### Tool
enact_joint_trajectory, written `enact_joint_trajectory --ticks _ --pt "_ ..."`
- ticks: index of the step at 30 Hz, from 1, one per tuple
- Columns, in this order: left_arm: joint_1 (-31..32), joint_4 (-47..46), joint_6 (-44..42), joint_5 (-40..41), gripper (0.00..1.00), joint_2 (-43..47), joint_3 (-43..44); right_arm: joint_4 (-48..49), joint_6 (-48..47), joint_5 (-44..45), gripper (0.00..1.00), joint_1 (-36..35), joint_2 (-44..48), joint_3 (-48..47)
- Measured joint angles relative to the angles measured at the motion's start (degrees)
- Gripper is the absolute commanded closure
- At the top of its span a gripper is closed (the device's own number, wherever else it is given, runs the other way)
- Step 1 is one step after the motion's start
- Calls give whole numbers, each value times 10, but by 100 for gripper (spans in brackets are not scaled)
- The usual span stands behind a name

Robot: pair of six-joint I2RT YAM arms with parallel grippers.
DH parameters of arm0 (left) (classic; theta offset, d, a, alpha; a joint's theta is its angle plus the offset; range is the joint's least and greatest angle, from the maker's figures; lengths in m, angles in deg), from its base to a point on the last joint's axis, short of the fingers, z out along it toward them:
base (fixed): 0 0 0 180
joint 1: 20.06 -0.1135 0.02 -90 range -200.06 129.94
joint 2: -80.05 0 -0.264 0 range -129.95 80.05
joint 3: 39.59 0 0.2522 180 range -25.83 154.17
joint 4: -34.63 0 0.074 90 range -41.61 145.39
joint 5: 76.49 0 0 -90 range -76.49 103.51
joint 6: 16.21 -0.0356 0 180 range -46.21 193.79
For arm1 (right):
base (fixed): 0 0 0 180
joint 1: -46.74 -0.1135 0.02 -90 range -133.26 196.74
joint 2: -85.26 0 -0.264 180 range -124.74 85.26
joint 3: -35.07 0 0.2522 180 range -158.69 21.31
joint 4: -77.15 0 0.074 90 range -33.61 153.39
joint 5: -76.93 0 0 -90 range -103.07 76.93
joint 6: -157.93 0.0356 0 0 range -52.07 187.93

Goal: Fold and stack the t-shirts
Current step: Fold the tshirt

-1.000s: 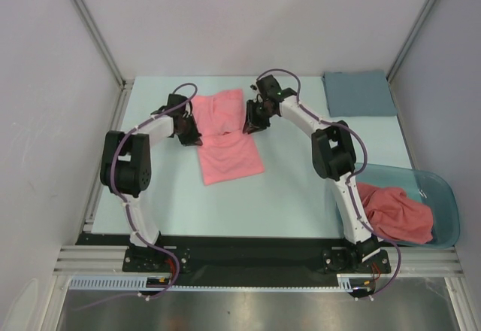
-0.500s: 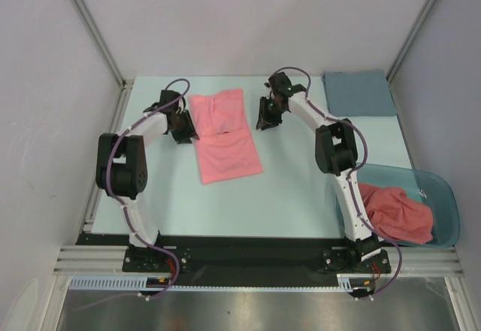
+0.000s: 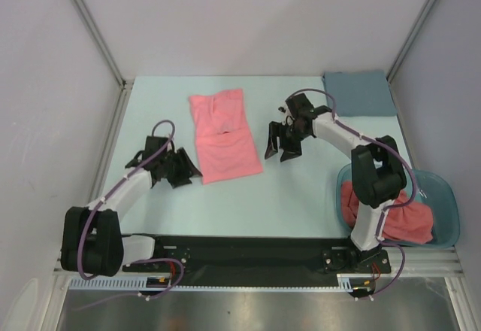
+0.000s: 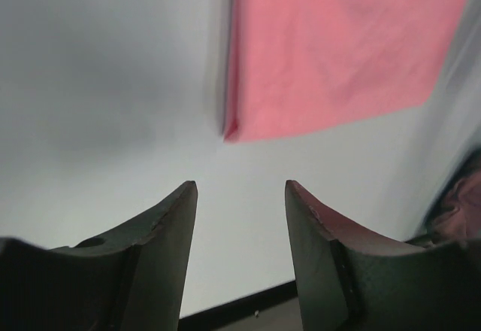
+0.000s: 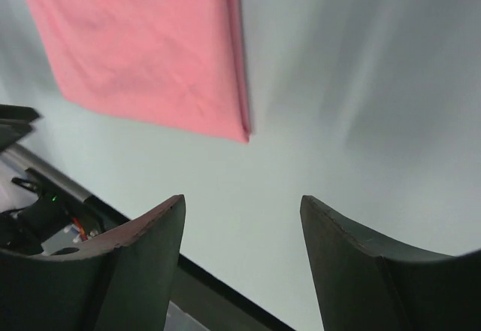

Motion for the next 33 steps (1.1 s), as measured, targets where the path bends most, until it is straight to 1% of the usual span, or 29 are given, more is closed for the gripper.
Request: enact_joint_trajectory --ticks 4,8,14,16,22,28,33 --pt "13 -29 54 -31 40 36 -106 53 16 -49 31 0 17 66" --pt "17 -68 93 -46 38 37 -143 89 32 -76 34 0 2 92" --pt "17 -142 137 -49 36 17 -145 136 50 -101 39 7 -30 95" --pt "17 -152 145 -49 36 10 -145 143 51 -106 39 12 -41 95" --pt "17 -166 165 -44 38 -13 -144 153 51 -113 43 17 -57 96" --pt "21 -180 181 -42 44 -40 -132 166 54 -124 47 18 -64 96" --pt "26 -180 185 -33 45 -52 -122 171 54 -132 48 17 -68 96"
